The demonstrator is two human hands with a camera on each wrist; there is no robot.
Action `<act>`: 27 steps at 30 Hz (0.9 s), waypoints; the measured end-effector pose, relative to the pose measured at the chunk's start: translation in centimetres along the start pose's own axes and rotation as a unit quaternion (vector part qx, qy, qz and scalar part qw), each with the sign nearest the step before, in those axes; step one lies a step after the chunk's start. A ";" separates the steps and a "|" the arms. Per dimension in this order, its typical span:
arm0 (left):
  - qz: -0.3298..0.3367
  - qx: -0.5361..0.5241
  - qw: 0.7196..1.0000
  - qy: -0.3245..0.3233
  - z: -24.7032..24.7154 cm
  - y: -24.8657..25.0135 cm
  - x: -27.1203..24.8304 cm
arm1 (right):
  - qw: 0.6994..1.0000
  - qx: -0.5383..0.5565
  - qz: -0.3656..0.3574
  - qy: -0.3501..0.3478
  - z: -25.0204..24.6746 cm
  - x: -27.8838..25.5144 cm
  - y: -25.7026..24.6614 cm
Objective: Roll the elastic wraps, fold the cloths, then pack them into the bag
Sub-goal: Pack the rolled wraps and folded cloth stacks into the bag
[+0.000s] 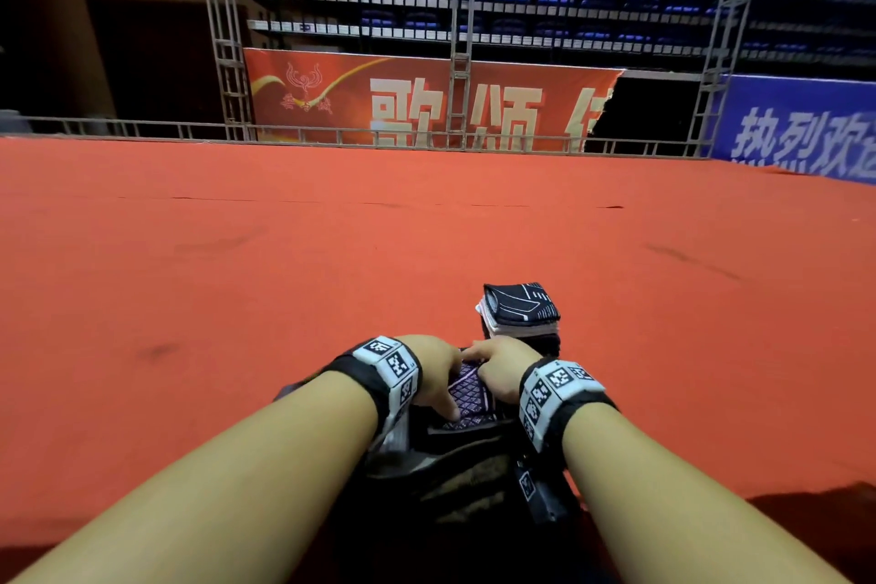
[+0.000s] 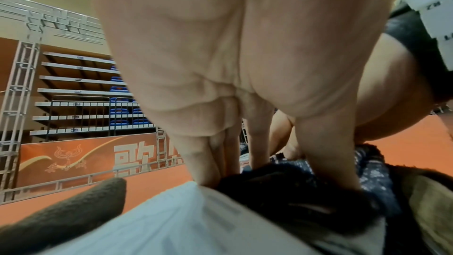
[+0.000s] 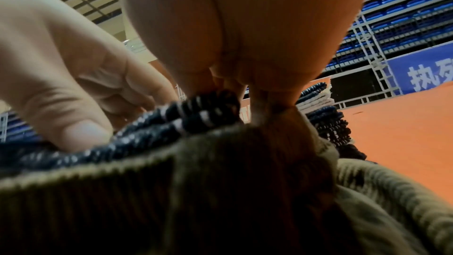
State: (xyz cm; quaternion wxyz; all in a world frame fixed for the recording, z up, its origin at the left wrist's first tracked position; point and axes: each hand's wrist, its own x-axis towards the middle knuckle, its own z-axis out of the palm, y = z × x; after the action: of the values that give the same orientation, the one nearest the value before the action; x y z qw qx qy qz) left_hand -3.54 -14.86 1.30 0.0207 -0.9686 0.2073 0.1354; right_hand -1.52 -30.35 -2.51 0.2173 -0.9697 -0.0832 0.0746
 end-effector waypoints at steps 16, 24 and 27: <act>-0.184 -0.084 0.978 0.049 -2.0 -9.7 -3.4 | 0.985 -0.021 0.155 0.078 -1.9 0.0 3.6; -0.294 -0.119 0.948 -0.007 1.7 -12.5 -5.6 | 0.976 -0.060 0.210 0.023 -1.4 0.1 2.5; -0.298 -0.138 0.943 0.052 1.0 -12.1 -5.6 | 0.980 -0.050 0.171 0.082 -2.0 0.0 2.3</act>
State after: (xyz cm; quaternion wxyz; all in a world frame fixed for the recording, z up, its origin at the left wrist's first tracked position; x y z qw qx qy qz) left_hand -3.79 -1.51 1.69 -0.0848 -0.9852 -0.1109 0.0993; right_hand -0.83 -33.23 -1.69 0.1583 -0.9821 0.0987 0.0265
